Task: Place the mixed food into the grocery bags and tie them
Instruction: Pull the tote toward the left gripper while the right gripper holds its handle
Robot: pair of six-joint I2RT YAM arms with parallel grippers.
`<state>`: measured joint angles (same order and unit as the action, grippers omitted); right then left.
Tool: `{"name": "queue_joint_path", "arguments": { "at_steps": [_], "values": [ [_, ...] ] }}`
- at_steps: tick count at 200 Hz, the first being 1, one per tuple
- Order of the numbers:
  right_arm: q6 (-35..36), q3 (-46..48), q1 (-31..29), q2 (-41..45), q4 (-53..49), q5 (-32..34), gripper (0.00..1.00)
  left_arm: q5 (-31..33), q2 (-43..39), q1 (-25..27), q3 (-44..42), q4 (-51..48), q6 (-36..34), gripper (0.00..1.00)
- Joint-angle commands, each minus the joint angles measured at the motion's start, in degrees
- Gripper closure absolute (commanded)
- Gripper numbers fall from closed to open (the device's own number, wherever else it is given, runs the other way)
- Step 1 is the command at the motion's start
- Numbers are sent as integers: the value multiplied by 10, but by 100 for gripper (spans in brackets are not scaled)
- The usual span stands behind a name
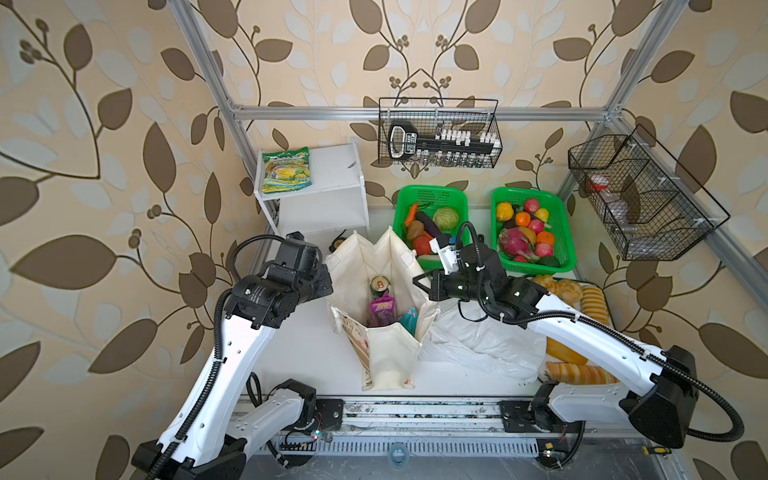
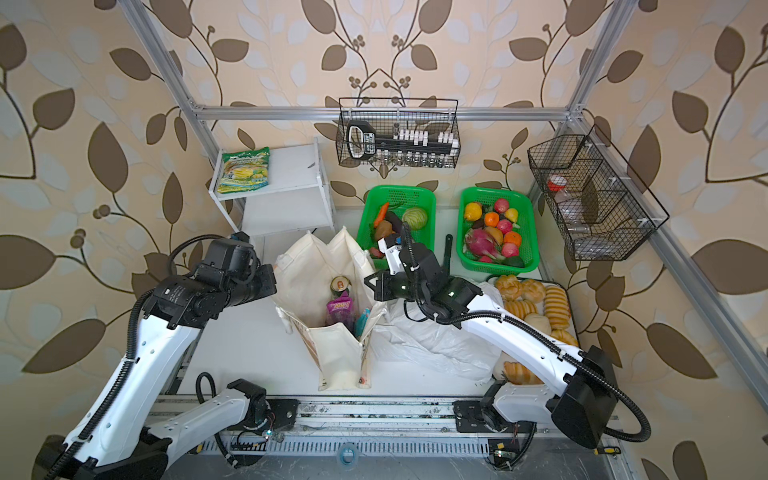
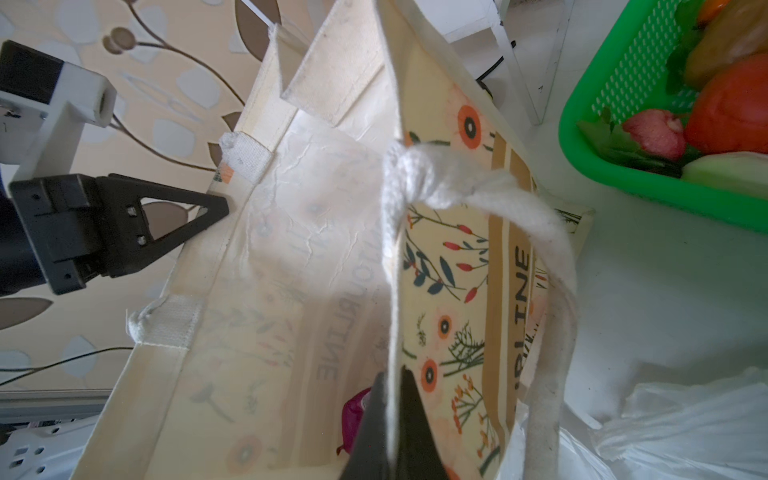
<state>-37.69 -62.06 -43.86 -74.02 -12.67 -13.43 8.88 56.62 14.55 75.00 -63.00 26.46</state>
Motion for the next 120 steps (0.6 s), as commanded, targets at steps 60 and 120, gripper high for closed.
{"name": "queue_joint_path", "arguments": {
  "at_steps": [60, 120],
  "values": [
    [-45, -58, -44, -83, 110, 10, 100, -52, 1, -233, 45, 17, -102, 100],
    [-64, -146, -86, -181, 149, 22, 100, -98, 26, -358, 53, 64, -104, 100]
  ]
}}
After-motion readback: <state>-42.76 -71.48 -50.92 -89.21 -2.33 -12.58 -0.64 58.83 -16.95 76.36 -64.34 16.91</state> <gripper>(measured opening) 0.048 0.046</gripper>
